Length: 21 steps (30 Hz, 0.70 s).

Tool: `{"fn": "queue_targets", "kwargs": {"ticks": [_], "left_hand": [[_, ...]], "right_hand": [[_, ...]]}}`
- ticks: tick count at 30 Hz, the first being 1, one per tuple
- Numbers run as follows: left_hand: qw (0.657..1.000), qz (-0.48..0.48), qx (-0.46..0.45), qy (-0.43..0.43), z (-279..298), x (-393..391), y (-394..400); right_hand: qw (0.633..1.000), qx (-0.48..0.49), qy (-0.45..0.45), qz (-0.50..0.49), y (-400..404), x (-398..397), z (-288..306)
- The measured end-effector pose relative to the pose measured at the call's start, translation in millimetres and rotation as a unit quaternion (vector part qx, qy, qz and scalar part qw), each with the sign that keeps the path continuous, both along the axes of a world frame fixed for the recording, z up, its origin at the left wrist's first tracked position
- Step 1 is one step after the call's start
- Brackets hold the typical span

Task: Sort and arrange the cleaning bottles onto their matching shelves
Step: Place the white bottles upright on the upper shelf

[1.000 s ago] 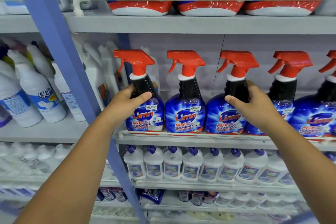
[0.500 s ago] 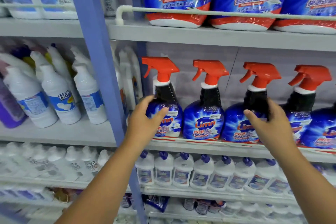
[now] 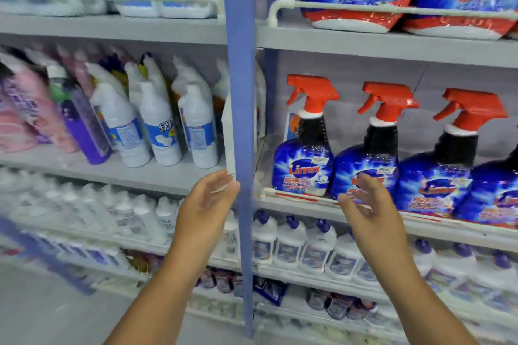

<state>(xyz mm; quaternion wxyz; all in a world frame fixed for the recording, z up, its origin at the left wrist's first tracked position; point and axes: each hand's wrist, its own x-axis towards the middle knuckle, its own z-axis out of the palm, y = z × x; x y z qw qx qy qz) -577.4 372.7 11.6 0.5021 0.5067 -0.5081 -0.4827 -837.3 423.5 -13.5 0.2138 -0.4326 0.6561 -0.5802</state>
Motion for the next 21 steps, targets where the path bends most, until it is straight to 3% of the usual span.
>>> {"fn": "queue_targets", "kwargs": {"ticks": [6,12,21], "left_hand": [[0.997,0.040,0.002,-0.072,-2.1,32.2,3.8],[0.996,0.064,0.008,-0.059,-6.6,66.7,-9.3],[0.998,-0.014,-0.038,-0.053,-20.5,106.1,-98.5]], "right_hand": [[0.992,0.002,-0.079,0.099,2.6,63.1,2.4],[0.981,0.036,-0.078,0.176,14.4,118.6,0.1],[0.981,0.040,-0.094,0.166,-50.8,214.4,-5.2]]}}
